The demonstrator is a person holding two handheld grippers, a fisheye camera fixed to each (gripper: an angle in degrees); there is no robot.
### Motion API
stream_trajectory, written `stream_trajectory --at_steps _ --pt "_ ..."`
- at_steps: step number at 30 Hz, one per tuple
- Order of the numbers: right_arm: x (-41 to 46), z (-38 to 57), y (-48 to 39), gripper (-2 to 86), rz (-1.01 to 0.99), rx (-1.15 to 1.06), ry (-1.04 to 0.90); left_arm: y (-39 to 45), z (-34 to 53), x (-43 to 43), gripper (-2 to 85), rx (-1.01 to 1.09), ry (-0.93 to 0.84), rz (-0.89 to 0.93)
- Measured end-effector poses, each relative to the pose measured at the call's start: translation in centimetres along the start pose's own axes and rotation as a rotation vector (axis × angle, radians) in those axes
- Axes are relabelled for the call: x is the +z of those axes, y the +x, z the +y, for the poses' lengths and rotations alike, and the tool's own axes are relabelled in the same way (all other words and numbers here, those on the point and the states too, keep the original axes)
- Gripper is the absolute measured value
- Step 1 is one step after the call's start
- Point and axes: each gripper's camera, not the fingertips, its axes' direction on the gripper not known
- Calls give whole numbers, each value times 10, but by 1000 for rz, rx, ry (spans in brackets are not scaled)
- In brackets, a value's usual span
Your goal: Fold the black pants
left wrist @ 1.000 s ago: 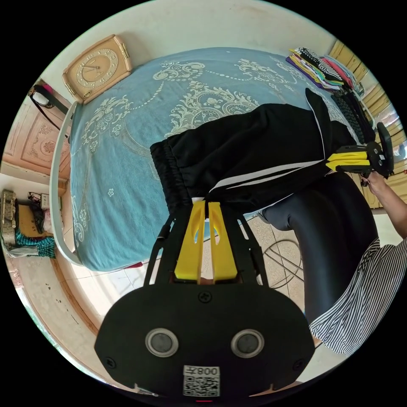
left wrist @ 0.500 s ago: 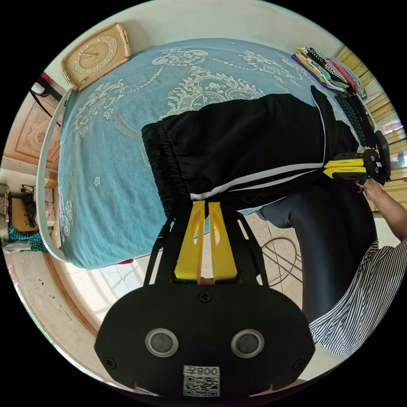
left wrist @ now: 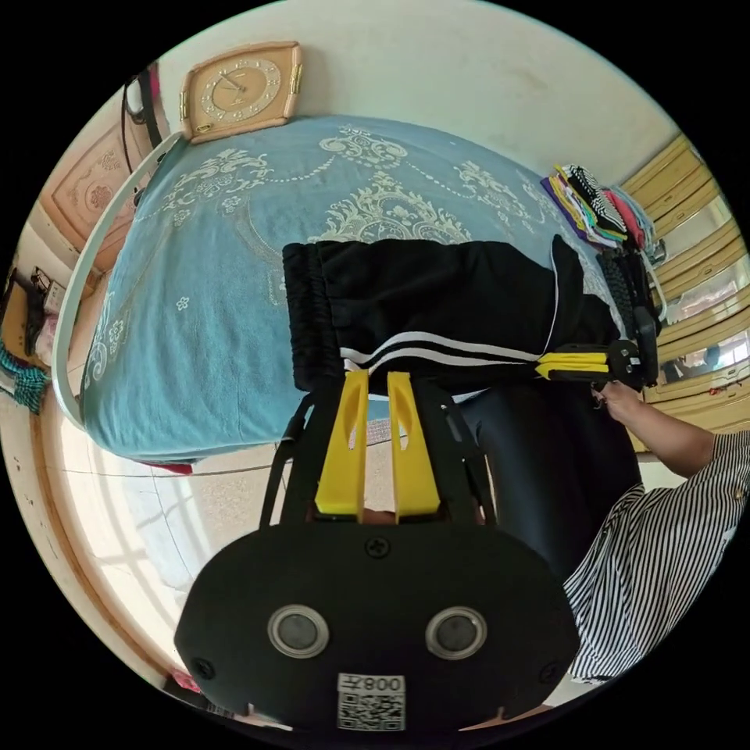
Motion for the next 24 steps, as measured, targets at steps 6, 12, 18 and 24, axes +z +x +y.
stream_trajectory --at_steps 6,12,18,24 --pt "1 11 25 25 -35 26 9 40 1 29 34 7 110 30" --pt "-6 25 60 39 -149 122 31 94 -31 95 45 130 73 290" --pt "-63 66 142 55 -260 366 224 145 -81 165 72 270 -37 397" --pt "-91 72 258 74 -163 648 250 184 -127 222 78 350 -91 369"
